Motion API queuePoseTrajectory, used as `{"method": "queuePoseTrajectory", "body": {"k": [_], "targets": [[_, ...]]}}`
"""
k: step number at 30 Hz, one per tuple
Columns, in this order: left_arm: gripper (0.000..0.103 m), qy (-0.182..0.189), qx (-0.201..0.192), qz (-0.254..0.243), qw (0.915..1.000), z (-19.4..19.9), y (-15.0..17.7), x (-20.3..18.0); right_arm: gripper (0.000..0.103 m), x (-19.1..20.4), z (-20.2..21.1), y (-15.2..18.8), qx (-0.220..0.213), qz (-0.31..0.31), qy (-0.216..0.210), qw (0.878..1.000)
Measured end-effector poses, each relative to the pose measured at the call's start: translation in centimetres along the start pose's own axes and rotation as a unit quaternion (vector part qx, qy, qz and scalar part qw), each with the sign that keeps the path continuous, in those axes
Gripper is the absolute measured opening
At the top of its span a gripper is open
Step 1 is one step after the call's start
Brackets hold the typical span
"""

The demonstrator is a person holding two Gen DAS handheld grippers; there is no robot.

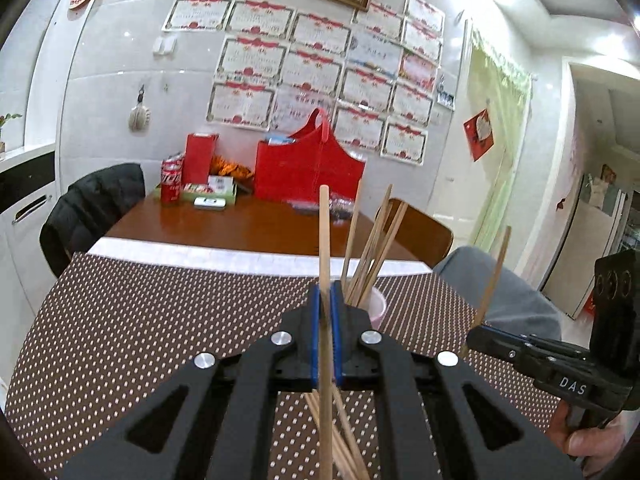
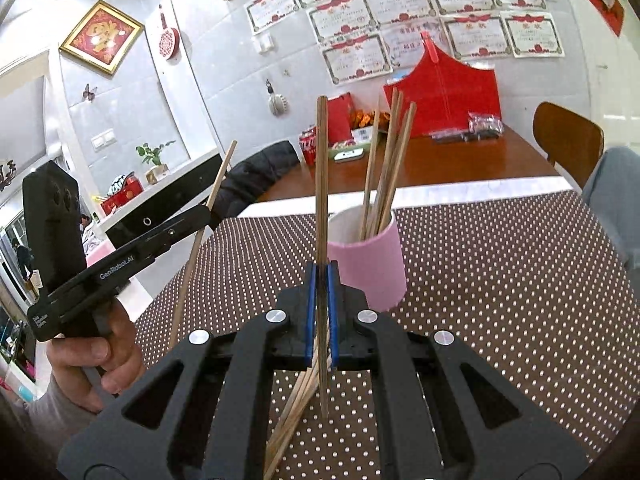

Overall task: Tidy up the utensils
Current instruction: 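Lift both held chopsticks upright and carry them over the pink cup, then lower the chopsticks into the pink cup and open both tools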

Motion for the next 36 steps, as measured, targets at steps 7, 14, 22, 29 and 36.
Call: {"method": "queuePoseTrajectory", "body": {"k": [7, 14, 22, 29, 36], "targets": [[0.005, 0.022, -0.028, -0.01, 0.9993, 0.0, -1.5, -1.2, 0.005, 0.1, 0.4, -1.8, -0.019, 0.014, 0.003, 1.0], [0.005, 0.049, -0.053, -0.013, 0.9973, -0.3, -3.1, -2.3, 0.005, 0.3, 0.7, -3.5, -0.032, 0.029, 0.007, 0.999], [0.005, 0.114, -0.109, 0.011, 0.9873, -0.9, -7.9, -3.7, 0.005, 0.0, 1.8, -8.3, -0.072, 0.058, 0.016, 0.996], [0.005, 0.134, -0.143, 0.009, 0.9806, -4.4, -10.4, -5.4, 0.005, -1.5, 1.5, -13.0, -0.101, 0.072, 0.025, 0.992], [0.005, 0.12, -0.144, -0.001, 0.9823, -9.7, -9.2, -5.5, 0.005, -3.3, -1.0, -14.4, -0.09, 0.073, 0.031, 0.993]]}}
Point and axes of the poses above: each gripper's, at about its wrist camera, not at the fingertips, and z roughly against the way its jaws point, x to its left, y to its underside, the point moved 3 cm from there along -z, roughly the way its jaws point, and after that the axes turned 15 degrees about z, right-handed, at the moved point
